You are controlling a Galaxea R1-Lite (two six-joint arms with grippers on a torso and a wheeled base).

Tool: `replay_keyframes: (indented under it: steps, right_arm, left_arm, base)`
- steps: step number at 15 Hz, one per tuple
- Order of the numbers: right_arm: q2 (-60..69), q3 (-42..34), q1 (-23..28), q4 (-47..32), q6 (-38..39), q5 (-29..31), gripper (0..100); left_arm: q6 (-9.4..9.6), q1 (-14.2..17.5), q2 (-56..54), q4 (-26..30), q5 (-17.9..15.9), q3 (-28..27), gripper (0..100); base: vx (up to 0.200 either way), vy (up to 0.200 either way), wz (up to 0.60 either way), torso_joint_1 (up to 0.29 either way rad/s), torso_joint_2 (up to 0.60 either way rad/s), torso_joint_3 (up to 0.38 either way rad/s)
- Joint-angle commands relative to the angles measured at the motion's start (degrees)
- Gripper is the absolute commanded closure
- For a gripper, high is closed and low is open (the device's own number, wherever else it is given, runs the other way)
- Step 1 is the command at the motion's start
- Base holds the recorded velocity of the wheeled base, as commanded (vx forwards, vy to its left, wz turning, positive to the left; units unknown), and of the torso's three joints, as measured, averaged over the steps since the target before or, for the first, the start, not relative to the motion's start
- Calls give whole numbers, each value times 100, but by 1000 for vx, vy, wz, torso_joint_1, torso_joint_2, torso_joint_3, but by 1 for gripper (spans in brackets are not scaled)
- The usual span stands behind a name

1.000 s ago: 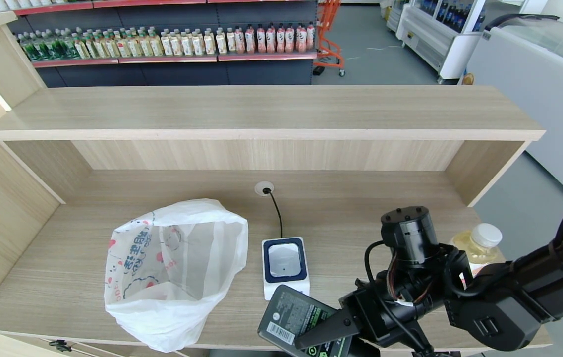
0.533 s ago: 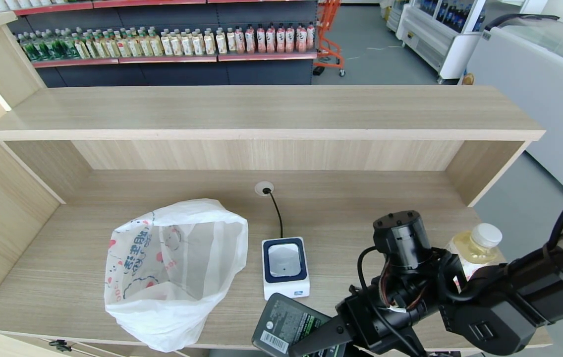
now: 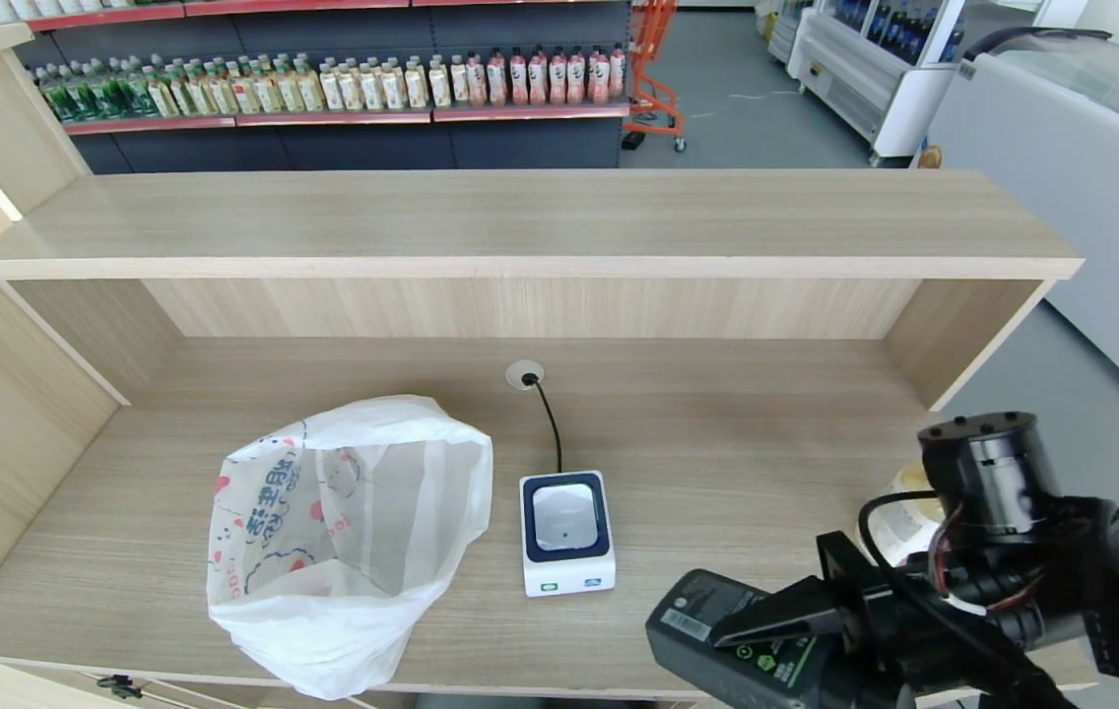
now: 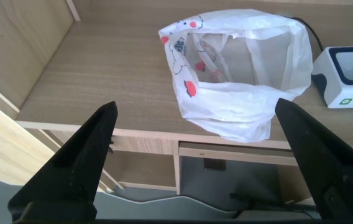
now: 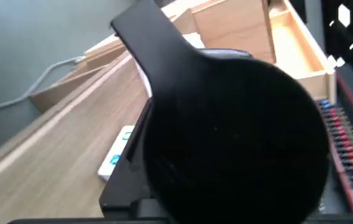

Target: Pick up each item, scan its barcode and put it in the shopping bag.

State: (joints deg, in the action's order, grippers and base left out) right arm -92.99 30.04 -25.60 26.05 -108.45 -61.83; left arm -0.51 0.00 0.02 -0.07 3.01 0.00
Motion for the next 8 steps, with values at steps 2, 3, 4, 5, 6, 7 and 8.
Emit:
replay_keyframes:
  steps: [2, 3, 4, 5, 6, 7, 8]
  right_arm:
    - [2030, 195, 846, -1041, 4165, 154, 100]
    - [2215, 169, 960, -1006, 5185, 286, 100]
    - [2452, 64, 1040, -979, 7127, 523, 100]
    - [2593, 55, 1171, -953, 8911, 576, 100]
    - [2690, 64, 1286, -803, 10502, 611, 100]
    - [2690, 46, 1338, -452, 11899, 628, 100]
    - [2619, 46, 1330, -12, 13191, 813, 100]
  left_arm:
    - [-2, 0, -2, -1, -2, 0, 0]
    - [-2, 0, -2, -1, -2, 0, 0]
    - [-2, 0, -2, -1, 7, 0, 0]
    - [-2, 0, -2, -1, 7, 0, 0]
    - [-2, 0, -2, -1, -2, 0, 0]
    - [-2, 0, -2, -1, -2, 0, 0]
    - [-2, 0, -2, -1, -2, 0, 0]
  base:
    - [0, 0, 0, 0, 0, 0]
    - [0, 0, 0, 0, 0, 0]
    - [0, 0, 0, 0, 0, 0]
    - [0, 0, 0, 0, 0, 0]
    - [0, 0, 0, 0, 0, 0]
    - [0, 0, 0, 0, 0, 0]
    - [0, 0, 0, 0, 0, 0]
